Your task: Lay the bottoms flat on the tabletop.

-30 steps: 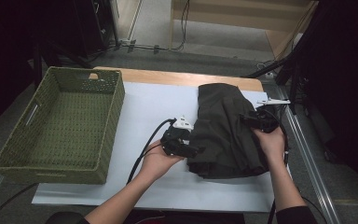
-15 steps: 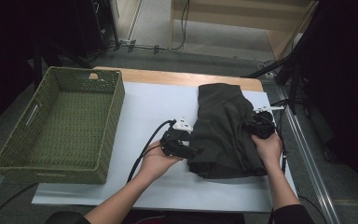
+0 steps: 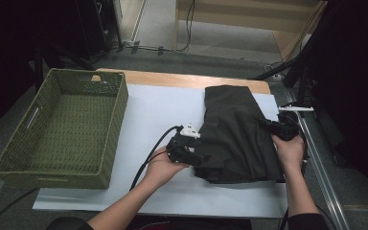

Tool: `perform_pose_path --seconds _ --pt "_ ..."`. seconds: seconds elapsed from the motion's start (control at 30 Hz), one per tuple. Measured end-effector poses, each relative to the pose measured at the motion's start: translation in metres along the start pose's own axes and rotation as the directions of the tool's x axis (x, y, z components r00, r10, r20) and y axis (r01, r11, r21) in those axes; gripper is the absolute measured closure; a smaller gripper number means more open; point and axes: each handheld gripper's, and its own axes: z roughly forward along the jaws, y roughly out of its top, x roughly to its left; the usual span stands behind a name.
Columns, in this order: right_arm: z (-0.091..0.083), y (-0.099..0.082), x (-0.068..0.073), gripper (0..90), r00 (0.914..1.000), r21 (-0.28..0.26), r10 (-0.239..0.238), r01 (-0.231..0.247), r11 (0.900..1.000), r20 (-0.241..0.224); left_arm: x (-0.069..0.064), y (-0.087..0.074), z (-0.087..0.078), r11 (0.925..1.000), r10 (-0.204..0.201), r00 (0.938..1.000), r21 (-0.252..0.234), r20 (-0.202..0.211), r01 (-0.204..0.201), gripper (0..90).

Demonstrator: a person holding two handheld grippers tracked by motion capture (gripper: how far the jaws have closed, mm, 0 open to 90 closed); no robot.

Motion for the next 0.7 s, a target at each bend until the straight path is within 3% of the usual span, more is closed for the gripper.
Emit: perform_pose_path --seconds 0.17,0.33,0.47,0.6,0.7 --pt "-0.007 -0.002 -0.013 80.8 0.9995 -0.008 0.031 -0.031 0.9995 0.005 -0.006 -0.005 0.009 0.9998 0.005 0.9999 0.021 0.011 -0.006 38.8" --pt "-0.007 -0.008 -0.028 80.6 0.998 0.003 0.062 -0.062 0.998 0.01 -0.014 -0.008 0.02 0.9981 0.035 0.9993 0.051 0.009 -0.036 38.8" --pt "0.002 -0.012 -0.025 79.7 0.9991 0.018 0.038 -0.038 0.9991 0.018 -0.018 -0.011 0.027 0.9979 0.035 0.9991 0.053 0.022 -0.036 38.8" --pt "0.006 -0.014 -0.027 79.0 0.9987 0.013 0.051 -0.051 0.9986 0.009 -0.024 -0.013 0.033 0.9978 0.041 0.9988 0.052 0.028 -0.042 38.8" --pt "0.009 -0.016 -0.026 73.4 0.9986 0.022 0.05 -0.05 0.9985 0.019 -0.026 -0.016 0.04 0.996 0.063 0.9979 0.063 0.017 -0.064 40.6"
